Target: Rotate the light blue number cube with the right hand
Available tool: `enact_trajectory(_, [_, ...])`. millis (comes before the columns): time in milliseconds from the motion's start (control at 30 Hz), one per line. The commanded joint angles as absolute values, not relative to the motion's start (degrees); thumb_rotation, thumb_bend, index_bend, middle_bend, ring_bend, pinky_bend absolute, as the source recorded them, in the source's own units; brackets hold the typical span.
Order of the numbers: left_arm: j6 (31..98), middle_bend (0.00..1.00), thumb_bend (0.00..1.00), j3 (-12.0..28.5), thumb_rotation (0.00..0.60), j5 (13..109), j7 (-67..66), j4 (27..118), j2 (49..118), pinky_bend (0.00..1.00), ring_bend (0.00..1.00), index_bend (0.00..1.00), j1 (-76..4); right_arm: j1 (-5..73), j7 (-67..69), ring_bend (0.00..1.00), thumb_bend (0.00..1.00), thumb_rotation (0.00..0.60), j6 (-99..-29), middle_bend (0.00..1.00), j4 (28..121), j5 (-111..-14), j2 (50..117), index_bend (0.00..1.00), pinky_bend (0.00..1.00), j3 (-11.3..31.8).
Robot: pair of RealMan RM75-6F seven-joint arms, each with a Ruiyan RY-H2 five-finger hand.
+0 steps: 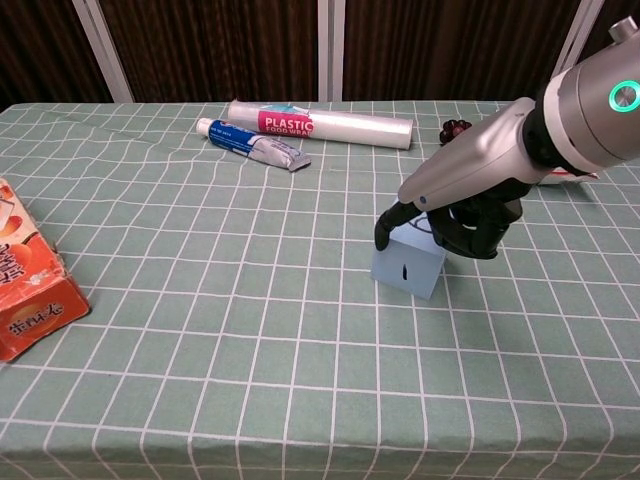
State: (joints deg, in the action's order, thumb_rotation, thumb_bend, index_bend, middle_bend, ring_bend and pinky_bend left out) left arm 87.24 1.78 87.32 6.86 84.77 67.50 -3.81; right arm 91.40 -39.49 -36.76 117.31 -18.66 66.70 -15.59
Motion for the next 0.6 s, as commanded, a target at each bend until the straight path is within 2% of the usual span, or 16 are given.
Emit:
enact_trajectory(33, [87.24,0.00,0.00,1.76,0.600,87.28,6.99,84.68,67.50,0.00,0.00,0.07,-3.76,92.24,-38.88,0.84,1.00,0.600,-37.20,0.98,116.59,-17.64,67.39,0.11,0.73,-16.07])
enact_trajectory(267, [87.11,0.00,0.00,1.79,0.600,87.18,7.43,84.70,67.32,0.00,0.00,0.07,-3.75,93.73,-37.32,0.84,1.00,0.600,-36.95,0.98,114.39,-15.57,67.71,0.11,0.73,-17.17])
enact_trajectory(600, [87.07,0.00,0.00,1.91,0.600,86.90,7.82,84.53,67.09,0.00,0.00,0.07,-3.67,96.86,-34.77,0.84,1.00,0.600,-32.08,0.98,107.94,-11.88,69.86,0.12,0.73,-18.36])
